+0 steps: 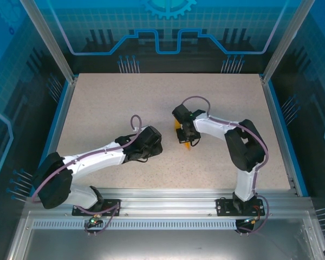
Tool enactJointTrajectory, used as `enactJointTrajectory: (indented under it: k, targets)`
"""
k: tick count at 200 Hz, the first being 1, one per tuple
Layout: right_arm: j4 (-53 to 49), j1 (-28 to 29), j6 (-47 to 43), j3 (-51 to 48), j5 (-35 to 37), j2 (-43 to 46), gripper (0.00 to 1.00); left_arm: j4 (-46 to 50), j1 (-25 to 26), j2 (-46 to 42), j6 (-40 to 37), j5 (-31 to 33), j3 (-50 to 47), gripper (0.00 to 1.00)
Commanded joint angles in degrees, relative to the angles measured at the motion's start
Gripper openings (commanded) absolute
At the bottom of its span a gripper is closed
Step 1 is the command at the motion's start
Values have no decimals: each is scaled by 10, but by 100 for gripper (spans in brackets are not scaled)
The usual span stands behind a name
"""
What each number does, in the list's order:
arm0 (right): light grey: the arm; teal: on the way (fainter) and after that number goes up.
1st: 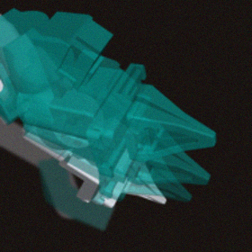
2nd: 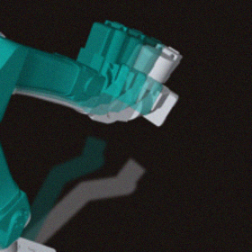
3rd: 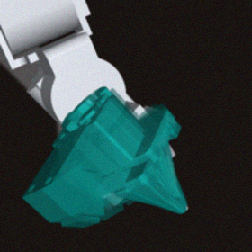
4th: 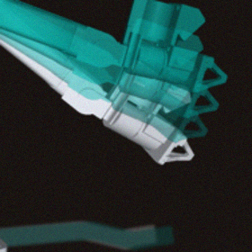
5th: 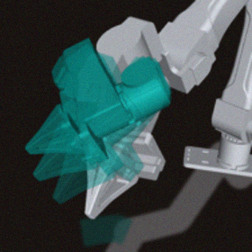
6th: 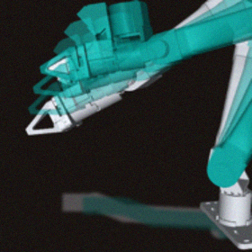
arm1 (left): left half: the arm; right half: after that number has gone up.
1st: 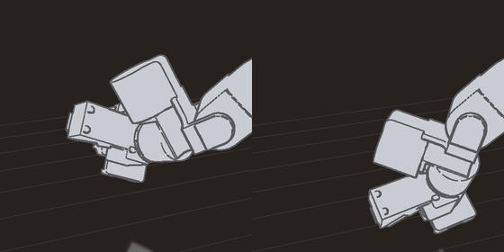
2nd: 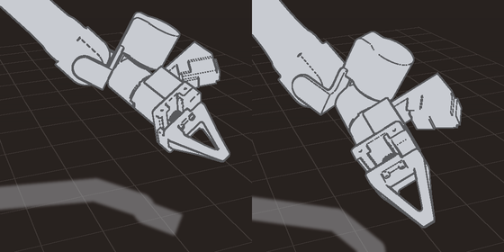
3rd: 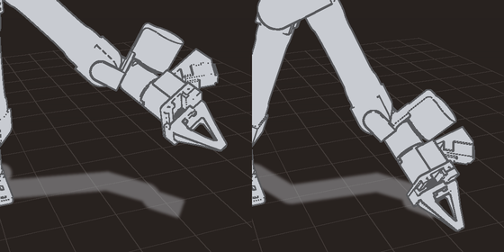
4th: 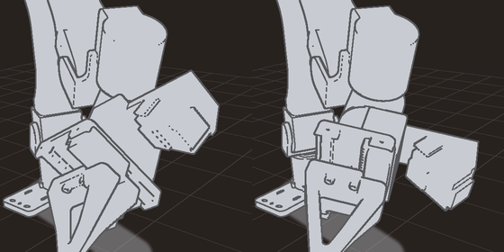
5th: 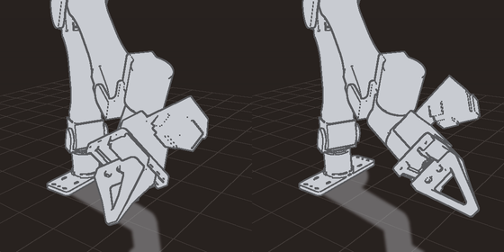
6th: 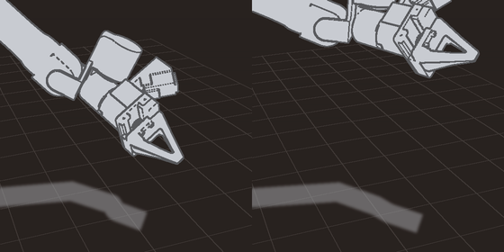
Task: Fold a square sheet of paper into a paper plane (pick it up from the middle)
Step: Turn over the paper plane at the center of the table.
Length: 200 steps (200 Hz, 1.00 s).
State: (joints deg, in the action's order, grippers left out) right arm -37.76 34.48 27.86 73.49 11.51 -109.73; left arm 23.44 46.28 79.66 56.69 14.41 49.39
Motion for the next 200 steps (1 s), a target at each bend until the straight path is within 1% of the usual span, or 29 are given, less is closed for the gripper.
enactJointTrajectory:
  k: [1,18,65,105,135,144,159,200]
  targets:
    - [-26,8,23,39,14,-19,10,5,-4,-21,8,16,-13,44]
    - [-36,8,22,55,14,-39,14,5,-5,-26,9,16,-21,44]
    - [-37,7,23,71,6,-72,17,1,-6,-31,10,14,-29,44]
    - [-39,7,18,78,-8,-104,18,1,-6,-30,10,13,-32,44]
    - [-34,6,25,65,-16,-124,19,0,-6,-30,11,11,-31,44]
    - [-26,5,30,57,-21,-124,18,0,-6,-31,13,10,-32,44]
    - [-17,0,37,52,-40,-120,11,1,-6,-33,15,10,-32,44]
    - [-27,-17,58,84,-41,-78,10,4,-6,-43,17,10,-35,44]
